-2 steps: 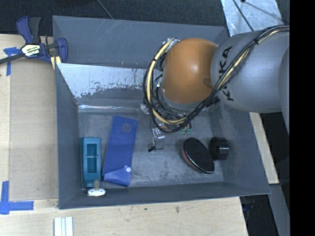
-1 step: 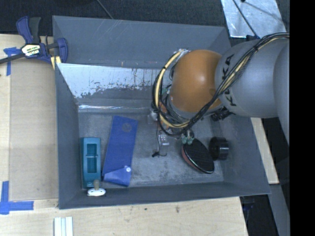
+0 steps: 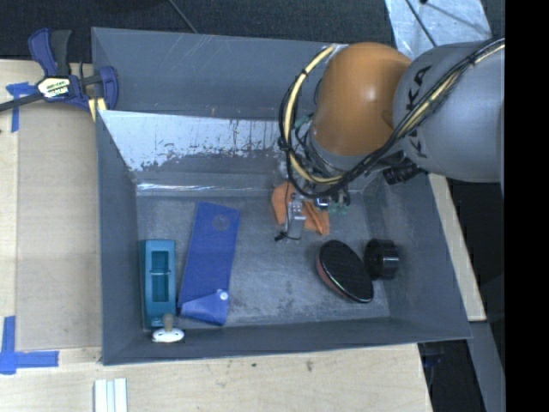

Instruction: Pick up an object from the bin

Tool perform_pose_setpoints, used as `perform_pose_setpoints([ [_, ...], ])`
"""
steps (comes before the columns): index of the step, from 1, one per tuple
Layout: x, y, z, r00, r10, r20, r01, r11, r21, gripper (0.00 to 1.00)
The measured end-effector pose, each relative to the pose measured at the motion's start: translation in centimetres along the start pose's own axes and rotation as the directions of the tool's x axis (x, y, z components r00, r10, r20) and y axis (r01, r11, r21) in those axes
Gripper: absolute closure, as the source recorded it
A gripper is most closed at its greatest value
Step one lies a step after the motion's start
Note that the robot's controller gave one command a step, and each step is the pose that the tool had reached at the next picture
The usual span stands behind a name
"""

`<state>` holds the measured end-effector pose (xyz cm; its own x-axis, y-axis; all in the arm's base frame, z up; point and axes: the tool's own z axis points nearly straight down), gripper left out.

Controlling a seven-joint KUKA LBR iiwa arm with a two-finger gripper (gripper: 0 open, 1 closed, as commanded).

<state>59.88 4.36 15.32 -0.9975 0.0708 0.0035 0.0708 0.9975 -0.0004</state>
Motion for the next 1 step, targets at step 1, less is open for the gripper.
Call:
perform_pose_setpoints([
  [1, 0.39, -4.82, -2.46, 1.000, -0.006, 0.010, 0.006, 1.000, -0.001, 0.00],
])
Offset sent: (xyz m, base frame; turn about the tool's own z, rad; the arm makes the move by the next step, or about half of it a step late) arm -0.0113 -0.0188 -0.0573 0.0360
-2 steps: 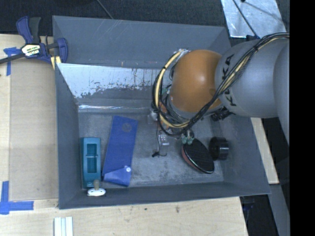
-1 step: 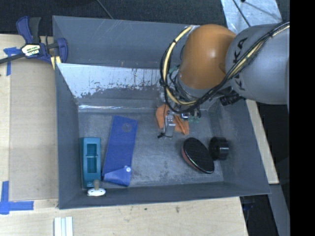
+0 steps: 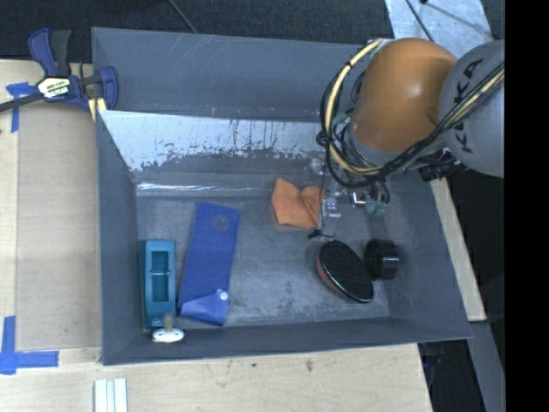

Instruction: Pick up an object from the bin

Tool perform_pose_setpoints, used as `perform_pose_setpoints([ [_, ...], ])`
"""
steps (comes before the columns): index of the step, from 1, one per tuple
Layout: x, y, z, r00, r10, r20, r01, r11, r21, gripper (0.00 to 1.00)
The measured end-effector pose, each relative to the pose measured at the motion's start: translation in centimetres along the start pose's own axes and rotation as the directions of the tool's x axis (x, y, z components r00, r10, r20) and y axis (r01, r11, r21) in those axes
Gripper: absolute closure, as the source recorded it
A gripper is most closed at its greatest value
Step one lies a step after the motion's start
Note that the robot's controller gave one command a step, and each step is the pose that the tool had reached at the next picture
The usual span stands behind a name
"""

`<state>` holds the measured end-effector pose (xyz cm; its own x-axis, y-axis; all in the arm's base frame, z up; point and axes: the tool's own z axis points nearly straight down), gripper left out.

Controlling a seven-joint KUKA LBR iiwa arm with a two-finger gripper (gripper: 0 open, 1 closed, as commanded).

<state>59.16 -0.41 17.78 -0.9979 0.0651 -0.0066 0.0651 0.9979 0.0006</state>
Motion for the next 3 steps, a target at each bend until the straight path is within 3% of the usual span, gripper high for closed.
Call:
perform_pose_setpoints([
  [1, 0.2, 1.1, 5.3, 0.999, 0.031, 0.004, -0.031, 1.000, 0.002, 0.00],
  [2, -0.3, 0.8, 9.8, 0.997, -0.081, -0.002, 0.081, 0.997, 0.000, 1.00],
  [3, -0.3, 0.8, 9.8, 0.997, -0.081, -0.002, 0.081, 0.997, 0.000, 1.00],
])
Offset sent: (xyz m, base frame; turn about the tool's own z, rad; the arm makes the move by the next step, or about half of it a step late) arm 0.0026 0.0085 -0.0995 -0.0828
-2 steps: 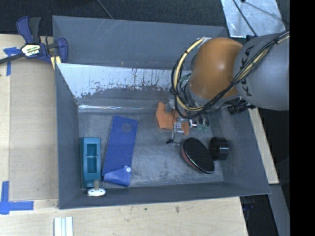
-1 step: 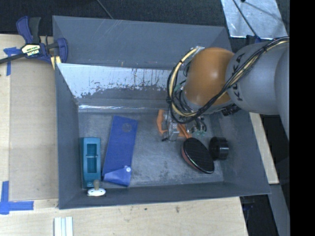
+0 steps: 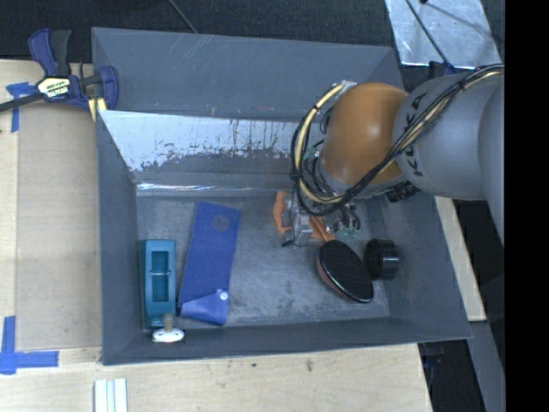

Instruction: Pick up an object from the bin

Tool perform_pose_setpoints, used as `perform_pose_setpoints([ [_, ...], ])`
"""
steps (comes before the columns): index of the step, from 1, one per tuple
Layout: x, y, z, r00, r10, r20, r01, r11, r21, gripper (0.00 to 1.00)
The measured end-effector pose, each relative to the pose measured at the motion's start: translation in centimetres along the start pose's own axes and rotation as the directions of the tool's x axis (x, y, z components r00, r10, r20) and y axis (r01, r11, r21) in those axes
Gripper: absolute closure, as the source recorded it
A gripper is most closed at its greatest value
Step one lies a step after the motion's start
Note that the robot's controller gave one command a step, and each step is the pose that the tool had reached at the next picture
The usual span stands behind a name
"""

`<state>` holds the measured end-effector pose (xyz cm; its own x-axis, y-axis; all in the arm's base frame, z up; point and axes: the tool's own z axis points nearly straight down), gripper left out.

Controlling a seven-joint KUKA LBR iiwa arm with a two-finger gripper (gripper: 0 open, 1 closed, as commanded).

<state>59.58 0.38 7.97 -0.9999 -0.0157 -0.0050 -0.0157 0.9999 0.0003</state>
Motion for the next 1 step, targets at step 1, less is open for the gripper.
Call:
perform_pose_setpoints([
  [1, -1.37, -0.42, -15.79, 0.999, -0.039, 0.002, 0.039, 0.999, 0.001, 1.00],
])
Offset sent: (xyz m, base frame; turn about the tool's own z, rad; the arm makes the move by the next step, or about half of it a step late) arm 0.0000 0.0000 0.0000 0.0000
